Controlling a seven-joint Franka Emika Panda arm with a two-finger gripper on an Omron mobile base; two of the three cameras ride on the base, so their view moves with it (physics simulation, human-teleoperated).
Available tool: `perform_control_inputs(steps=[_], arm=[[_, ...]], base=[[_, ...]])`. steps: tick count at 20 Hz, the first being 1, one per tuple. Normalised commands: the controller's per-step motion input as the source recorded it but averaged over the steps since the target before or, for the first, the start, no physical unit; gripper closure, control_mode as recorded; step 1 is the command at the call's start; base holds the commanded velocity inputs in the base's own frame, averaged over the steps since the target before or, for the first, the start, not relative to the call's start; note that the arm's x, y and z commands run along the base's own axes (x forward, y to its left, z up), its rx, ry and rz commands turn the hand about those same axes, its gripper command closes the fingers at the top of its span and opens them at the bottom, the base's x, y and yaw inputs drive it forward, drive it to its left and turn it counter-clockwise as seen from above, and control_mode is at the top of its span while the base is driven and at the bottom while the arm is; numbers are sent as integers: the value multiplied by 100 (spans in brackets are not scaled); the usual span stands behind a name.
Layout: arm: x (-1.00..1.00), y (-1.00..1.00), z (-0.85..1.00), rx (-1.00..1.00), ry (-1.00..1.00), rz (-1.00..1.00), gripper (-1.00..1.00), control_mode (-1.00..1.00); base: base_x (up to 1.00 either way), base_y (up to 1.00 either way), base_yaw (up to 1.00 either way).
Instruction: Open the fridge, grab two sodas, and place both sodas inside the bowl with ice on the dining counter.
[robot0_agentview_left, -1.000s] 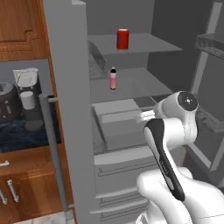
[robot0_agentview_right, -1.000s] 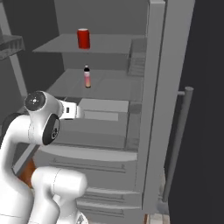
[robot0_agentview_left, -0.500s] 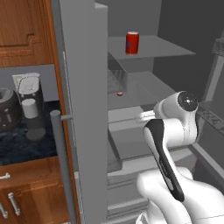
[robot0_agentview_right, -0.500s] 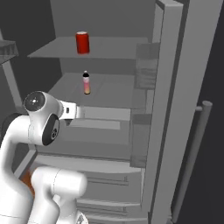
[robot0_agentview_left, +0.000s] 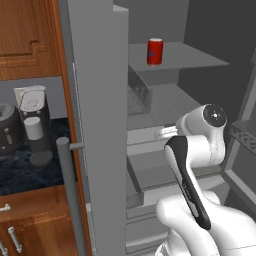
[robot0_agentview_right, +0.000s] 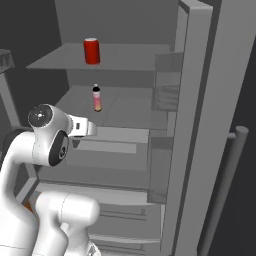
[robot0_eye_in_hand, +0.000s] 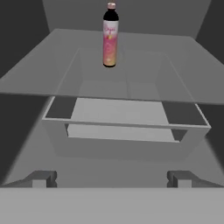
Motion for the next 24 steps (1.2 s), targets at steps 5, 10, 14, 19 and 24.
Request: perform_control_inputs(steps=[5, 10, 14, 19, 24], arm=[[0, 0, 0, 0, 0, 0, -100, 100], [0, 0, 0, 0, 0, 0, -100, 100], [78, 7, -18, 0, 2, 4, -100, -100], [62, 2, 2, 8, -9, 6, -100, -100], [43, 11, 19, 11, -23, 0, -100, -100]], base=[[59, 0, 0], [67, 1, 0], [0, 0, 0], [0, 0, 0], [0, 0, 0]])
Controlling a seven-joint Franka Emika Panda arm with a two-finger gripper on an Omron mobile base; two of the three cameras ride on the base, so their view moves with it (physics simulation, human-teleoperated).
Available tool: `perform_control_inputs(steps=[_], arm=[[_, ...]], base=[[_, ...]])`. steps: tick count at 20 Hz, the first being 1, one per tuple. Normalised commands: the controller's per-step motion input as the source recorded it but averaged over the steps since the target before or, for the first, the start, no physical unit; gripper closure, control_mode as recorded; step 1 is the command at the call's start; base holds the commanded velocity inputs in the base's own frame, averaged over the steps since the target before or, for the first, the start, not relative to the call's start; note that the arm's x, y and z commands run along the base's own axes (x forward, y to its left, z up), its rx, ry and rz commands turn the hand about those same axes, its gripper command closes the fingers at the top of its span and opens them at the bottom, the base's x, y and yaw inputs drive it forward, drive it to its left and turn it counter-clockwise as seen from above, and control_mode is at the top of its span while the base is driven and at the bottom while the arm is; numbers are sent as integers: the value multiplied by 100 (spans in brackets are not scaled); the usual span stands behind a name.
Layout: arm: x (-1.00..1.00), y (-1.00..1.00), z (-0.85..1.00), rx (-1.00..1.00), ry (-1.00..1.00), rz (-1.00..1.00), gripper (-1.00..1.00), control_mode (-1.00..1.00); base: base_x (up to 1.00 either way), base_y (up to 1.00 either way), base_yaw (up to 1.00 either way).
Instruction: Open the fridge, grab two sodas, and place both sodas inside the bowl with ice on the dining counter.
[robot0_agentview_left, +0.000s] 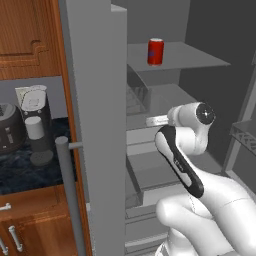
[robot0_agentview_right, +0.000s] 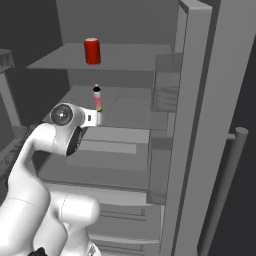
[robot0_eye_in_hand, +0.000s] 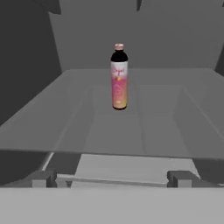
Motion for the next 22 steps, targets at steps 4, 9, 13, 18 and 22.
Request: perform_control_inputs(steps=[4, 9, 13, 18, 22], arm=[[24, 37, 13, 1, -19, 0, -100, -100], [27, 19, 0, 0, -6, -2, -100, -100], [23, 0, 8, 0, 0, -2, -100, -100], [7, -1, 3, 0, 0, 0, -100, -100], [9, -1, 0, 0, 0, 0, -100, -100]], base=[[0, 0, 0], [0, 0, 0], [0, 0, 0], [0, 0, 0], [0, 0, 0]])
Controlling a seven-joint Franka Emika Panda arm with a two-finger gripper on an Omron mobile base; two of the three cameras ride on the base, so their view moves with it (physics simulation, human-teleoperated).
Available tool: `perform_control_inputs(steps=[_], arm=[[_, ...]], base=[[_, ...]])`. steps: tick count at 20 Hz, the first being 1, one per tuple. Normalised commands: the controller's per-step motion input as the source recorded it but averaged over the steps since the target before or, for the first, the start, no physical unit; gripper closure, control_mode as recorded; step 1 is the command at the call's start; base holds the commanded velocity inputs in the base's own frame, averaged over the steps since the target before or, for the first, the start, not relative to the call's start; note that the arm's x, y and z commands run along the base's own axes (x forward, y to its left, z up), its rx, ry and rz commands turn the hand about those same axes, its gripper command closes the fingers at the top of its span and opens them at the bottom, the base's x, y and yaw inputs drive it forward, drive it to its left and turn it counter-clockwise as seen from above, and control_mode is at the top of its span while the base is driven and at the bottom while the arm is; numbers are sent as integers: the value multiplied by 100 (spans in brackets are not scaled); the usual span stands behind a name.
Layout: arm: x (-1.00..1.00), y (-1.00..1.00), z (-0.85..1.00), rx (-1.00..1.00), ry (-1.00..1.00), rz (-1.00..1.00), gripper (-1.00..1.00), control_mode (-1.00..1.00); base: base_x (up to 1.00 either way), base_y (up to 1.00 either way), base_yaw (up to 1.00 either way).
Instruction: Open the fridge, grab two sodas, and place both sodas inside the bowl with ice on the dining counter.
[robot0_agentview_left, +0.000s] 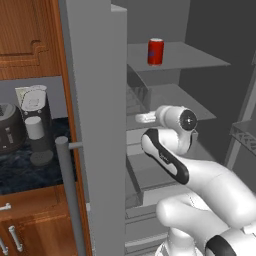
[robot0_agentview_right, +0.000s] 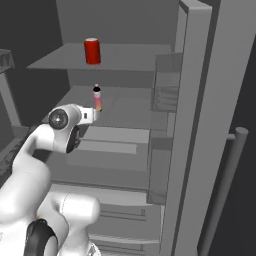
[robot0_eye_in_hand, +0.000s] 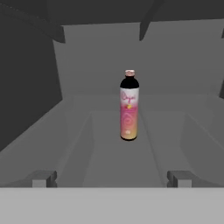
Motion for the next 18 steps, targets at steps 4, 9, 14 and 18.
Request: perform_control_inputs(steps=[4, 9, 14, 18], arm=[[21, 0, 0, 0, 0, 0, -100, -100], [32, 0, 0, 0, 0, 0, -100, -100], [37, 0, 12, 0, 0, 0, -100, -100], [36, 0, 20, 0, 0, 0, -100, -100]], base=[[0, 0, 0], [0, 0, 0], [0, 0, 0], [0, 0, 0]])
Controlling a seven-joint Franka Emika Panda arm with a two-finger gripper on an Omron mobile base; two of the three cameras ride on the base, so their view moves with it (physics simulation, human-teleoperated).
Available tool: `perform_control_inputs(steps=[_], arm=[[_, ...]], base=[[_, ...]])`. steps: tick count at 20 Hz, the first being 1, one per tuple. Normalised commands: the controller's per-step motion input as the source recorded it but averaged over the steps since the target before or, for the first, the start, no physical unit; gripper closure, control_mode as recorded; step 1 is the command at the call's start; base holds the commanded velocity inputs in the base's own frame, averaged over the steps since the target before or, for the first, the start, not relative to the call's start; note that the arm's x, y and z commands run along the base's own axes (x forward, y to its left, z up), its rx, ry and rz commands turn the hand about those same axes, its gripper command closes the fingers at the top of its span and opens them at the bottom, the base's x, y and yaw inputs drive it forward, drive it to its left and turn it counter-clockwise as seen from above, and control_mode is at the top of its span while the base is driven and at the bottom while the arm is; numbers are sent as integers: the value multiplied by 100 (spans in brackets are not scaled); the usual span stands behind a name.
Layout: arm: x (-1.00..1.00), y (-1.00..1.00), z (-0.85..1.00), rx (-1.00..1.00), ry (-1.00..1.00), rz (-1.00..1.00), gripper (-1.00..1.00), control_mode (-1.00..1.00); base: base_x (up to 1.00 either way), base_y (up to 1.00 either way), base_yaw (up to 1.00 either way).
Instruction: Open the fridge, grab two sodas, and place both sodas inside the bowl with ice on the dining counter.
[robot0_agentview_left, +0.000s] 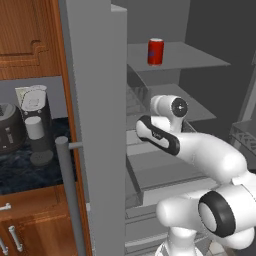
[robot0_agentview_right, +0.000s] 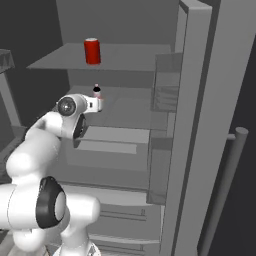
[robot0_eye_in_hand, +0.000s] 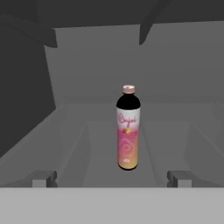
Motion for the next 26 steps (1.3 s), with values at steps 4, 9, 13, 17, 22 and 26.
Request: perform_control_inputs(steps=[4, 9, 13, 17, 22, 26], arm=[[38, -1, 11, 0, 0, 0, -100, -100], [34, 0, 0, 0, 0, 0, -100, -100], [28, -4, 0, -1, 0, 0, -100, -100], [26, -3, -1, 0, 0, 0, -100, -100], [20, -2, -3, 0, 0, 0, -100, -100], [21, 0, -3, 0, 0, 0, -100, -100]], base=[[0, 0, 0], [0, 0, 0], [0, 0, 0], [0, 0, 0], [0, 0, 0], [0, 0, 0]])
